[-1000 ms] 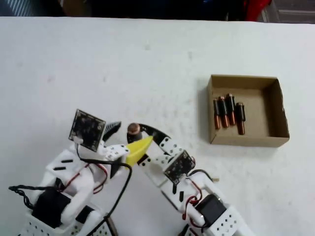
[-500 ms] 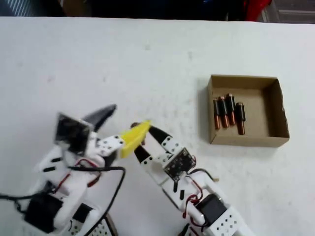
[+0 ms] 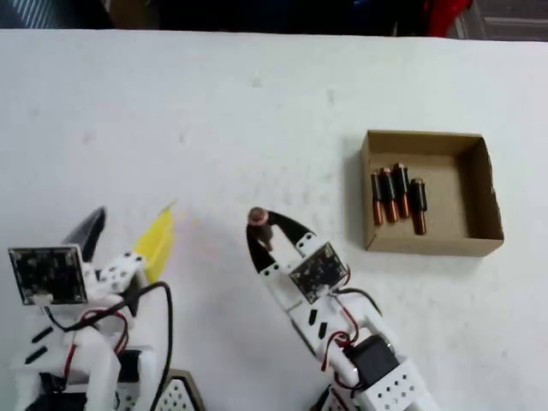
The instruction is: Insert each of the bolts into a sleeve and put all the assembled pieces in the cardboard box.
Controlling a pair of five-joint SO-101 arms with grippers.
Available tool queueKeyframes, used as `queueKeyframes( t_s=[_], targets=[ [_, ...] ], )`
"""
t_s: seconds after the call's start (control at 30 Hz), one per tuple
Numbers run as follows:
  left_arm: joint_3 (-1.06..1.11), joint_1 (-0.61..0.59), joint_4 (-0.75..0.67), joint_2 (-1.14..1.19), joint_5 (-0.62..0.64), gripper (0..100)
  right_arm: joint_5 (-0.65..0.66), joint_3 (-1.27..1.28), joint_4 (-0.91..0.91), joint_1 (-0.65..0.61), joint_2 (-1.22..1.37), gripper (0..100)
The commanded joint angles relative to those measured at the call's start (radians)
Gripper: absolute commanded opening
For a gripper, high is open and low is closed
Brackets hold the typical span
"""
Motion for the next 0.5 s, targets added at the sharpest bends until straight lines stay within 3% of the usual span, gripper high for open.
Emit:
queueKeyframes(
  t_s=[0.0, 0.13, 0.33, 0.47],
  targets=[
    [0.094, -0.084, 0.011, -0.082, -0.066, 31, 0.003, -0.072, 0.065, 0.048, -0.015, 1.7],
    [0.157, -0.085, 0.015, -0.084, -0.18, 29, 0.003, -0.126, 0.124, 0.081, -0.013, 1.7],
    [0.281, -0.081, -0.012, -0.085, -0.258, 3, 0.002, -0.25, 0.245, 0.168, -0.008, 1.7],
    [0.353, -0.081, -0.032, -0.087, -0.298, 3, 0.002, -0.321, 0.325, 0.216, -0.008, 1.7]
  ],
)
